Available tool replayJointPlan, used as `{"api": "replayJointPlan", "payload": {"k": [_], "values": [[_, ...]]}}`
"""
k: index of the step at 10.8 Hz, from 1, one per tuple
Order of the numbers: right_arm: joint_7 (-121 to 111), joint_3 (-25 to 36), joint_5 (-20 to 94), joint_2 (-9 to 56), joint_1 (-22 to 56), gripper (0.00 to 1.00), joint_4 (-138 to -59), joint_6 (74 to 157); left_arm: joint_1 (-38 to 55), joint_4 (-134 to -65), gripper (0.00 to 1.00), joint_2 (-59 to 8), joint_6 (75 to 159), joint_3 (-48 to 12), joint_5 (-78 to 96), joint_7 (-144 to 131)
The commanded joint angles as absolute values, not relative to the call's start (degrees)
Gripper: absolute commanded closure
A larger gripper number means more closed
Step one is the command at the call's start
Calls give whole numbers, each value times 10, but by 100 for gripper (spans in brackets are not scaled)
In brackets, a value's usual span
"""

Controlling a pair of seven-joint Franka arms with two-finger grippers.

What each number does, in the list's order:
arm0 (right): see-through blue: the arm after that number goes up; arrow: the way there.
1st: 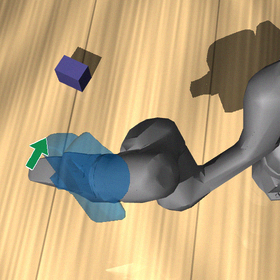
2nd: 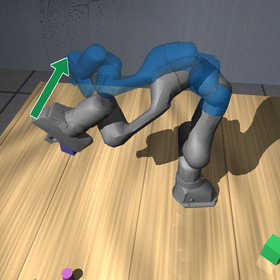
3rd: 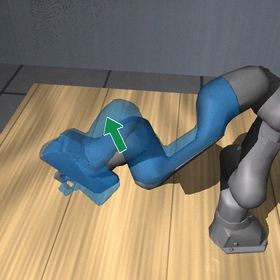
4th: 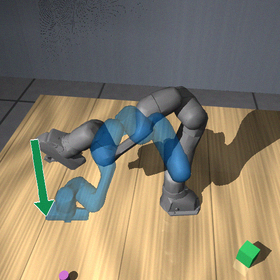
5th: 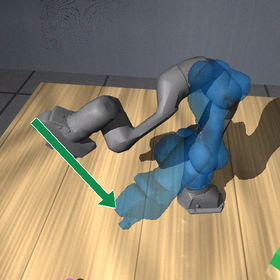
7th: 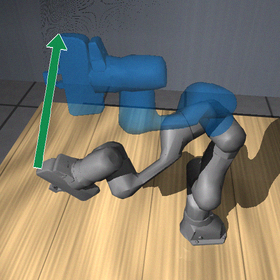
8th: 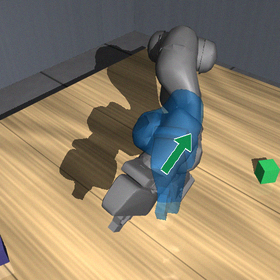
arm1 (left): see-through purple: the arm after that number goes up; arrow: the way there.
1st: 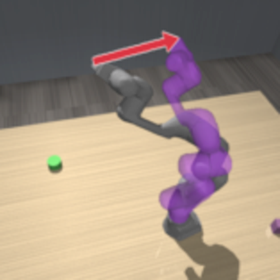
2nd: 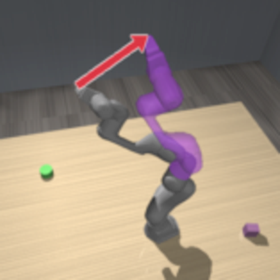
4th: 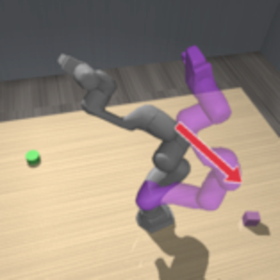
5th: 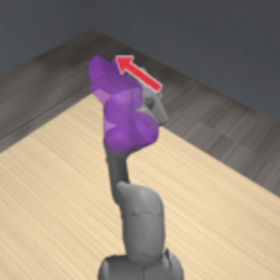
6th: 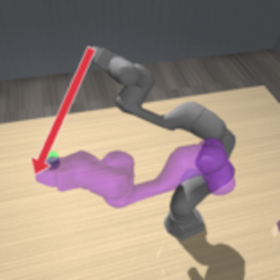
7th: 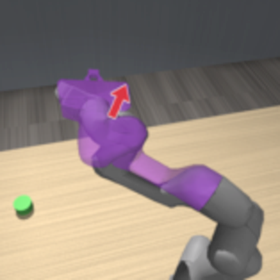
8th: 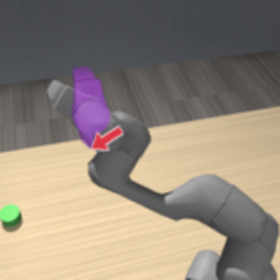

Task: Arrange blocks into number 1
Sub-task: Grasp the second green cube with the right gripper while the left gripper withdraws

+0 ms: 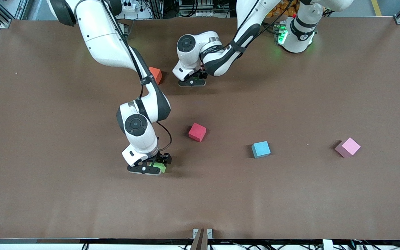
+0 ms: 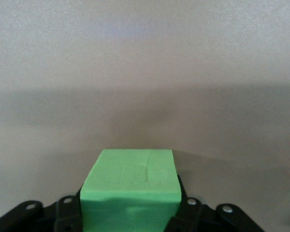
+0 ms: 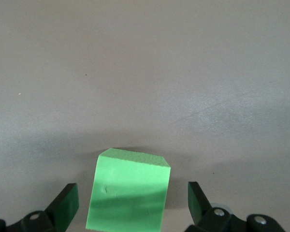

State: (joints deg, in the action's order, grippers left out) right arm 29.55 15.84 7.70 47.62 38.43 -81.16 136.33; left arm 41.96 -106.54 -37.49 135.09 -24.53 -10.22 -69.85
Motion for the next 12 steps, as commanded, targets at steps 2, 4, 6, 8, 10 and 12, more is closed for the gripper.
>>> {"api": "replayJointPlan", "payload": {"k": [2,4,6,8,10,12], "values": [[294,150,96,498,374,0,-789,1385,424,-1063,0,-372,1349,-244,-99,-702],[296,150,106,503,381,0,-794,1416,415,-1059,0,-357,1343,-244,-98,-702],[296,150,106,502,383,0,-805,1415,387,-1058,0,-324,1338,-228,-98,-702],[294,150,105,499,383,0,-819,1415,339,-1058,0,-298,1305,-206,-98,-700],[292,151,104,497,383,0,-828,1414,316,-1057,0,-287,1305,-173,-98,-699],[294,151,102,496,384,77,-829,1411,304,-1047,0,-285,1305,-133,-105,-676]]}}
